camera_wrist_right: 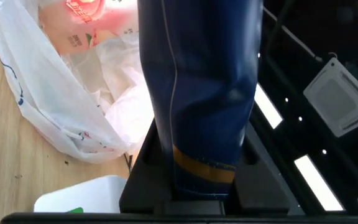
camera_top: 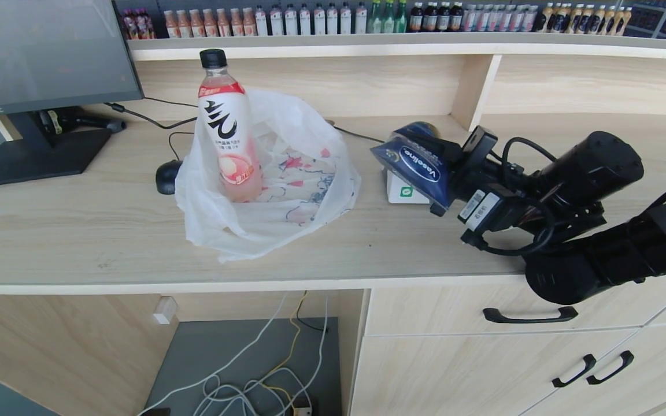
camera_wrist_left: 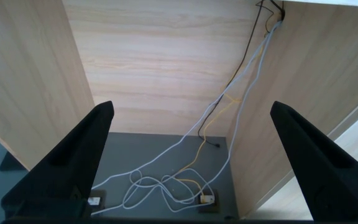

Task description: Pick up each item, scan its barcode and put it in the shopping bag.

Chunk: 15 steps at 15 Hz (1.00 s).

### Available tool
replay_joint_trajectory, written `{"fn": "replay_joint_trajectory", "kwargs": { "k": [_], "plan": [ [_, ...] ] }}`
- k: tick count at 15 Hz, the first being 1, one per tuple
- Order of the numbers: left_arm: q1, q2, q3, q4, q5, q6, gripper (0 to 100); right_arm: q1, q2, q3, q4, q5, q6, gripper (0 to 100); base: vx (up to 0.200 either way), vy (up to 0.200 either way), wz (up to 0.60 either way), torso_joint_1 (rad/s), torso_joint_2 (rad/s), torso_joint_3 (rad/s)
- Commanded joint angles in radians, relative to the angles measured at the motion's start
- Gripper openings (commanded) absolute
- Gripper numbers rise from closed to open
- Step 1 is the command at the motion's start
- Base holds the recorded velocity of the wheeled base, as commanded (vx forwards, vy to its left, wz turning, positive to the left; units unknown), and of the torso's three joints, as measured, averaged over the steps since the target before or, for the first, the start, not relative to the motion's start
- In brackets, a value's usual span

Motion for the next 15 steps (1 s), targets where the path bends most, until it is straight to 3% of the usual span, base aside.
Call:
{"fn": "replay_joint_trajectory", "kwargs": {
  "k": [1,8,15],
  "plan": [
    [0.000,0.000,0.000,0.000,0.000,0.000,100,0.031,-0.105,0.027,-0.003,-0.026,0.045,0,0.000,0.000,0.00,0.000,0.00,0.000],
    [0.000,0.000,0.000,0.000,0.000,0.000,100,0.106,-0.246,0.122,-0.003,-0.159,0.177,0,0.000,0.000,0.00,0.000,0.00,0.000],
    [0.000,0.000,0.000,0.000,0.000,0.000,100,0.322,-0.365,0.339,-0.006,-0.602,0.564,0,0.000,0.000,0.00,0.000,0.00,0.000]
  ]
}}
